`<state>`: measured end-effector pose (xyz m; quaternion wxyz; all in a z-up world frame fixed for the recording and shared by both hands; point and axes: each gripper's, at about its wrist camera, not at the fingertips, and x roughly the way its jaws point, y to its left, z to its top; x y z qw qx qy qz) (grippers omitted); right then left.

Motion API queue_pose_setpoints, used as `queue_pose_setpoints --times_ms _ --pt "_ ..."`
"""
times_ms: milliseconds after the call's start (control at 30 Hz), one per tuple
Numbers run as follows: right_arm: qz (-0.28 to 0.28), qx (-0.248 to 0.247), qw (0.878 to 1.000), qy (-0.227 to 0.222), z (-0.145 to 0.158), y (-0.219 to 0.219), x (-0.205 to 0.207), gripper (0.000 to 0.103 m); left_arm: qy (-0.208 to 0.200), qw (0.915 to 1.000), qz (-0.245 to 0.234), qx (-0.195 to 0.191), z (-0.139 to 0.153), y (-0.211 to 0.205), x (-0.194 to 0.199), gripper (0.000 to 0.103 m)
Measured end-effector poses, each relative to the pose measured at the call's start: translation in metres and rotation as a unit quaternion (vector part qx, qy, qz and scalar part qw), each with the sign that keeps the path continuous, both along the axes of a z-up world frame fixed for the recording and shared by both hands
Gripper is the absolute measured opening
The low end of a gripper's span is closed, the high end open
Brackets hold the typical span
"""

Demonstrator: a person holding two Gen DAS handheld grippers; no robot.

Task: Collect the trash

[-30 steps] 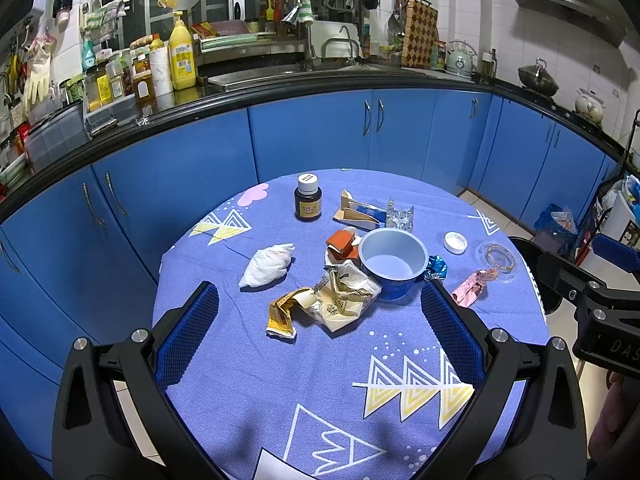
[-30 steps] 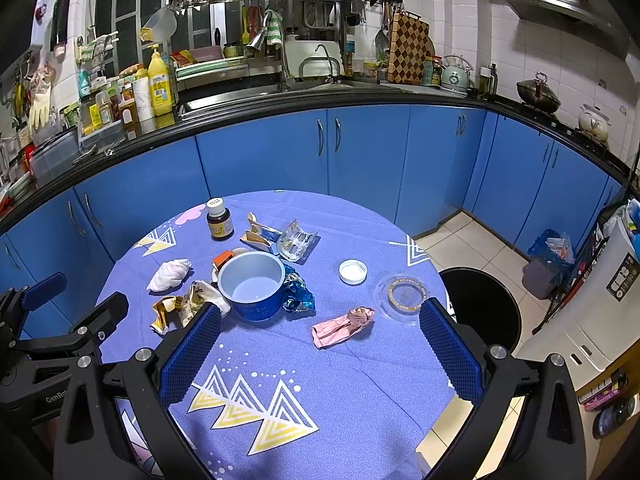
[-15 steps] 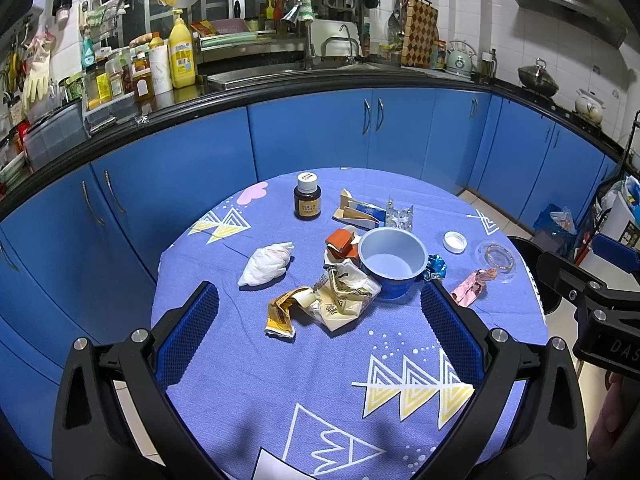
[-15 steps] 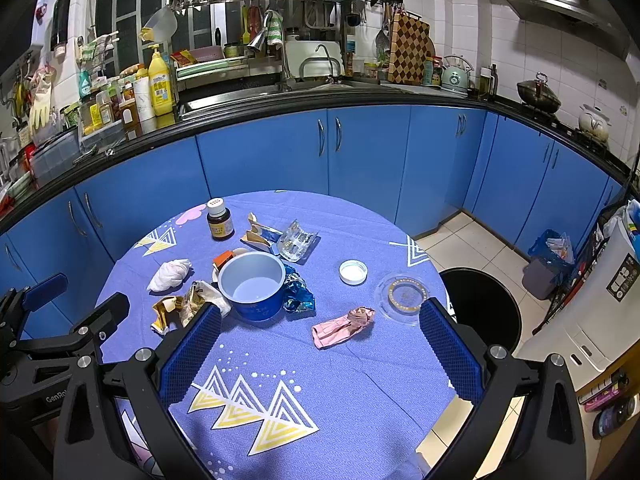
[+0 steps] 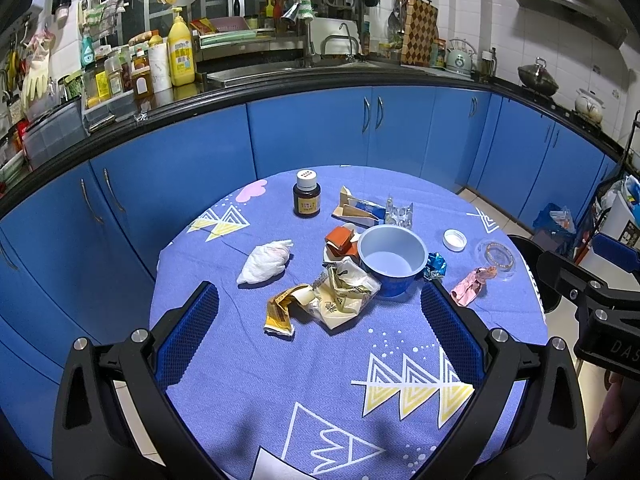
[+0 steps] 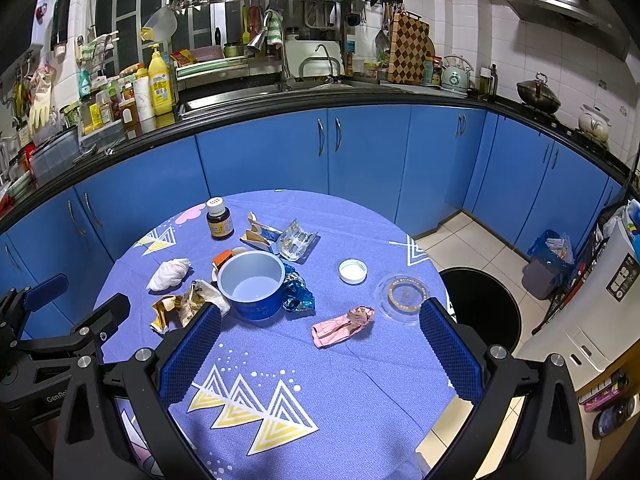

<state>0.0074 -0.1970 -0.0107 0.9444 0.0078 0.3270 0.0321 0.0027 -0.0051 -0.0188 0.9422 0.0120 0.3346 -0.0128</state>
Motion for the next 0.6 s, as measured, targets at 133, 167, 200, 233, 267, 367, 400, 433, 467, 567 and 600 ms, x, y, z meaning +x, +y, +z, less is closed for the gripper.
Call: queue_pose_setpoints --times_ms 133,167,200,233,267,367,400,433,467,567,600 --pt "0.001 0.0 1.0 0.0 0.0001 0.0031 0.0014 0.097 0.0 1.0 0.0 0.0 -0.0006 0.0001 0.0004 0.1" --pt "0.001 0.0 1.0 0.0 0.0003 0.0034 0.0013 0.097 0.001 1.0 0.0 0.0 -0.0006 0.0001 0.0004 0.1" --pt "0.001 0.0 1.0 0.0 0.0003 0.0036 0.0012 0.097 0.001 1.0 0.0 0.0 -0.0015 -0.0004 0.0003 0.1" --pt "0.001 0.0 1.0 0.0 0.0004 0.0036 0.0011 0.097 0.001 1.0 0.0 -0.001 -0.0015 -0.0003 0.0003 0.1" --pt "0.001 0.0 1.0 0.0 0.0002 0.0032 0.0013 0.097 0.0 1.0 0.0 -0.001 -0.0006 0.0001 0.0004 0.1" --pt "0.001 0.0 1.0 0.001 0.0 0.0029 0.0014 0.097 0.001 1.0 0.0 -0.001 -0.0027 -0.0009 0.0002 0.1" --pt "0.001 0.0 1.0 0.001 0.0001 0.0034 0.0012 0.097 0.001 1.0 0.0 -0.001 -0.0021 -0.0005 0.0004 0.1" --pt "0.001 0.0 1.0 0.001 0.0002 0.0034 0.001 0.097 0.001 1.0 0.0 -0.001 -0.0025 -0.0008 0.0004 0.1" --pt "0.001 0.0 1.0 0.001 0.0001 0.0034 0.0012 0.097 0.001 1.0 0.0 -0.001 -0.002 -0.0005 0.0005 0.1" --pt "0.002 0.0 1.0 0.002 -0.0005 0.0044 0.0015 0.097 0.001 1.0 0.0 -0.001 -0.0026 -0.0008 0.0005 0.1" --pt "0.002 0.0 1.0 0.003 -0.0012 0.0051 0.0013 0.097 0.002 1.0 0.0 -0.001 -0.002 -0.0004 0.0006 0.1"
